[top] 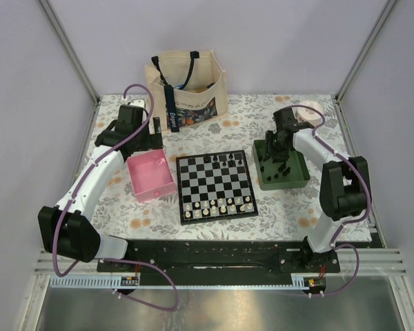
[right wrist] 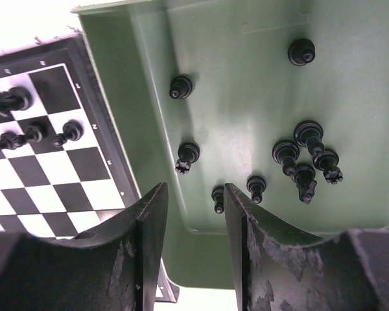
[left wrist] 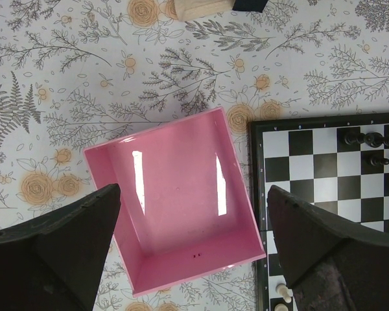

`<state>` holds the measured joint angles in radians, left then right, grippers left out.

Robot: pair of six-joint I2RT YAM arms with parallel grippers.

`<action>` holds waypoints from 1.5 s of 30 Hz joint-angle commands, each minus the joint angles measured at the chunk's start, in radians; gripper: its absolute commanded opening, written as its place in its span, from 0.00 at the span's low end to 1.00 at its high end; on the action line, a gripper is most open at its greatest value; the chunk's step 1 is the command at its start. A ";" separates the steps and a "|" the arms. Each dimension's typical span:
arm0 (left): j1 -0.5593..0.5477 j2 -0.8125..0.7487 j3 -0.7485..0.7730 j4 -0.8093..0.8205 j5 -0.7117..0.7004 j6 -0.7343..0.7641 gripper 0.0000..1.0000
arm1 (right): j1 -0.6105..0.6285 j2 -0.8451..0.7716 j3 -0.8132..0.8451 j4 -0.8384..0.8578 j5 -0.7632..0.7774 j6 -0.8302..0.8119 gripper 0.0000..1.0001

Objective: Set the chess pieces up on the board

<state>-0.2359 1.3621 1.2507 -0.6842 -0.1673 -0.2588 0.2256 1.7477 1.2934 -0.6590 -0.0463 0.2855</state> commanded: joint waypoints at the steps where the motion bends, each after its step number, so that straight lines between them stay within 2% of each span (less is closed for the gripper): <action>1: -0.003 -0.037 -0.004 0.037 -0.026 0.000 0.99 | -0.002 0.042 -0.008 0.013 0.010 0.012 0.48; 32: -0.003 -0.020 0.006 0.041 0.000 -0.007 0.99 | 0.003 0.154 0.058 0.001 -0.064 -0.011 0.48; 43: -0.003 -0.018 -0.005 0.044 0.003 -0.011 0.99 | 0.003 0.171 0.067 0.006 -0.043 -0.019 0.41; 45: -0.002 -0.017 -0.004 0.046 0.005 -0.011 0.99 | 0.004 0.168 0.069 0.002 -0.043 -0.020 0.32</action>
<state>-0.2363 1.3613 1.2495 -0.6811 -0.1677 -0.2623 0.2253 1.9125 1.3201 -0.6689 -0.0967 0.2771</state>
